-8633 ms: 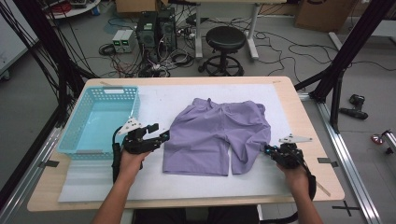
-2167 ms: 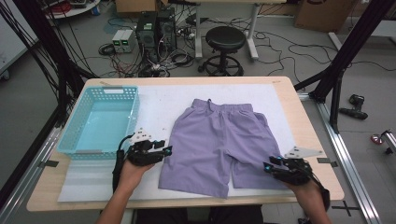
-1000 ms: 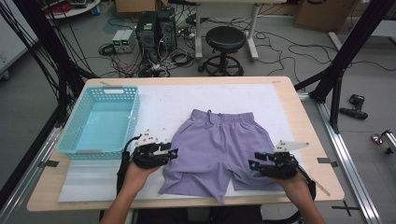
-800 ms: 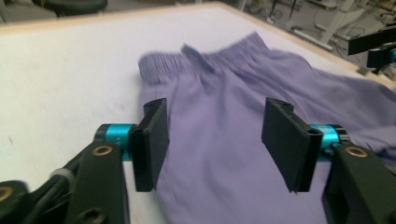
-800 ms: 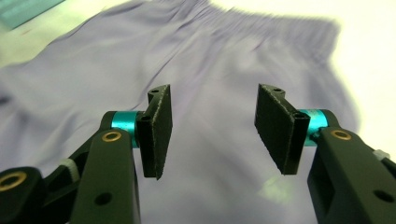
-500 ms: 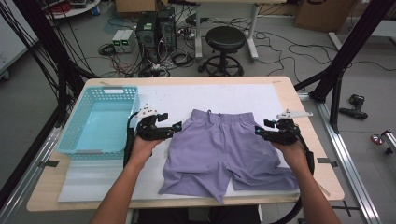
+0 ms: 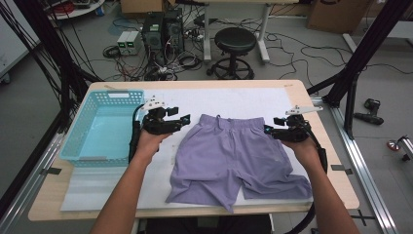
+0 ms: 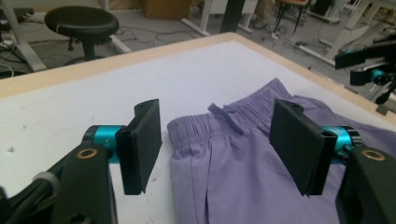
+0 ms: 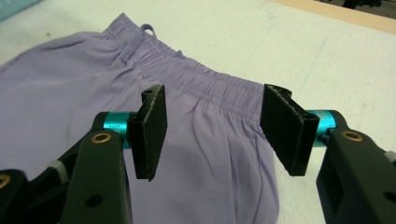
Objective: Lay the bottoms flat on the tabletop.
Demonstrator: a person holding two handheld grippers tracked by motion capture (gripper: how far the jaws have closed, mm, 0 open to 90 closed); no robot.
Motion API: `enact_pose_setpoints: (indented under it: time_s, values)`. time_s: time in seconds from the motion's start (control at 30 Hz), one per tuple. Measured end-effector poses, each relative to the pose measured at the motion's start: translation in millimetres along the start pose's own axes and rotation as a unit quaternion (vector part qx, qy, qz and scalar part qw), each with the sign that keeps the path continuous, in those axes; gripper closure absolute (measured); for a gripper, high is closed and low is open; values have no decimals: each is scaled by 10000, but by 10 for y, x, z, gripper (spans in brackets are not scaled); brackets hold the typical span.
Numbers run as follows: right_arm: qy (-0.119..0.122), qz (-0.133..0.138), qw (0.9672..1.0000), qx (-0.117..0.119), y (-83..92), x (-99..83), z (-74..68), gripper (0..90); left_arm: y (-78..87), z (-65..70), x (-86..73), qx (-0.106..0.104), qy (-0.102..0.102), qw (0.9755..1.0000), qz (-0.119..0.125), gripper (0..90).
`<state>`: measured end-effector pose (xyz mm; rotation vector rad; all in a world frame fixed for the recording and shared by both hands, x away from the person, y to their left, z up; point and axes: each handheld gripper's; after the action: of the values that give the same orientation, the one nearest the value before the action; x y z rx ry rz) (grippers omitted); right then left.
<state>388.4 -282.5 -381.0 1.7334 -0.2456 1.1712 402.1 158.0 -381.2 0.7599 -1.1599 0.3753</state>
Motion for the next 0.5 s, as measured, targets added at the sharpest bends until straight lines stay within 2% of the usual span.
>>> enact_pose_setpoints:
  time_s: [0.13, 0.2, 0.23, 0.27, 0.37, 0.43, 0.5]
  values:
    - [-27, -17, 9999, -99, -61, 22, 22, 428, -178, 8, -73, -4, 13, 9996, -278, 358]
    - [-15, -223, 9997, -28, -143, 13, 47, 479, -273, -16, -116, 11, 81, 9992, -387, 492]
    - [-67, -371, 9993, 68, -190, 5, 63, 535, -320, -32, -136, 37, 154, 9989, -432, 494]
    - [-94, -525, 9985, 132, -239, -6, 76, 551, -368, -49, -159, 44, 187, 9986, -490, 496]
    - [-107, -780, 9969, 53, -384, -31, 111, 531, -504, -98, -237, 113, 232, 9972, -707, 497]
    - [-159, -796, 9967, 60, -469, -37, 125, 499, -580, -123, -293, 115, 246, 9959, -863, 497]
    - [-176, -802, 9966, 14, -542, -42, 123, 481, -650, -131, -342, 153, 174, 9942, -1046, 496]
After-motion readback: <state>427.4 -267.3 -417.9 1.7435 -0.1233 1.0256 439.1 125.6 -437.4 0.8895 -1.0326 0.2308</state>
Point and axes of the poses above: each handheld gripper's, and its own axes: y roughly backward along the jaws, x roughly out of its top, z roughly to its right
